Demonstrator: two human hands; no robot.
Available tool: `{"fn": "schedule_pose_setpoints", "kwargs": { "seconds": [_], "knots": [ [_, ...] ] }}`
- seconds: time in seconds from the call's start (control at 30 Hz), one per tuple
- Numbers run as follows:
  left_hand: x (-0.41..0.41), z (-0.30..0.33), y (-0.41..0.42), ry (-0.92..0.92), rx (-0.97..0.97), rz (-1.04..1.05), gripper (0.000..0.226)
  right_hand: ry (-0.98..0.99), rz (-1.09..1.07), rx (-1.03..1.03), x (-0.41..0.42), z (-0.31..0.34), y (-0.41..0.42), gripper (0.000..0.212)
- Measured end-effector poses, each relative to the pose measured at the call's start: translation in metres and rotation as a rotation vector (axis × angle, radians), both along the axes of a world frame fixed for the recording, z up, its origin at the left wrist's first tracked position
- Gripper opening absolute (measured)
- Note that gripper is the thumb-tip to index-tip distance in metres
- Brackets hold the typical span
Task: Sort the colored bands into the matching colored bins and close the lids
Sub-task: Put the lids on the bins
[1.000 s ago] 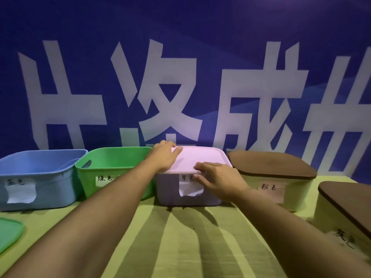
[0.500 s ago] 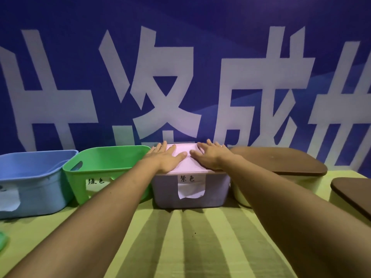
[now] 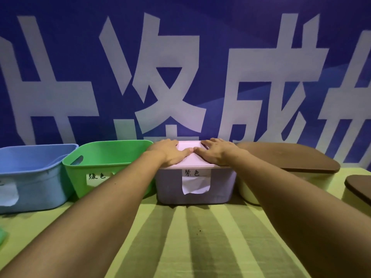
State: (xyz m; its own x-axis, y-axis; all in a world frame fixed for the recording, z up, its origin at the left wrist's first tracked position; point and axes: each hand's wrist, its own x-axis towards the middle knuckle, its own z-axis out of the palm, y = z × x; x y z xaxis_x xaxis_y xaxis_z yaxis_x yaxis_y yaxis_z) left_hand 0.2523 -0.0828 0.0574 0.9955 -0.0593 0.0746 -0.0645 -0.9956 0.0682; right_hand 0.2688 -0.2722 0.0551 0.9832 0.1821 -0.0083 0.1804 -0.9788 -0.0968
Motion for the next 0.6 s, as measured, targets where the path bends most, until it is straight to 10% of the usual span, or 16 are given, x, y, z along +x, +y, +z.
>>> {"fn": "schedule_pose_setpoints", "kwargs": {
  "seconds": [0.6],
  "knots": [
    [-0.011, 0.002, 0.003, -0.056, -0.072, 0.019, 0.076, -0.133, -0.074, 0.084, -0.014, 0.002, 0.001, 0.078]
  ]
}}
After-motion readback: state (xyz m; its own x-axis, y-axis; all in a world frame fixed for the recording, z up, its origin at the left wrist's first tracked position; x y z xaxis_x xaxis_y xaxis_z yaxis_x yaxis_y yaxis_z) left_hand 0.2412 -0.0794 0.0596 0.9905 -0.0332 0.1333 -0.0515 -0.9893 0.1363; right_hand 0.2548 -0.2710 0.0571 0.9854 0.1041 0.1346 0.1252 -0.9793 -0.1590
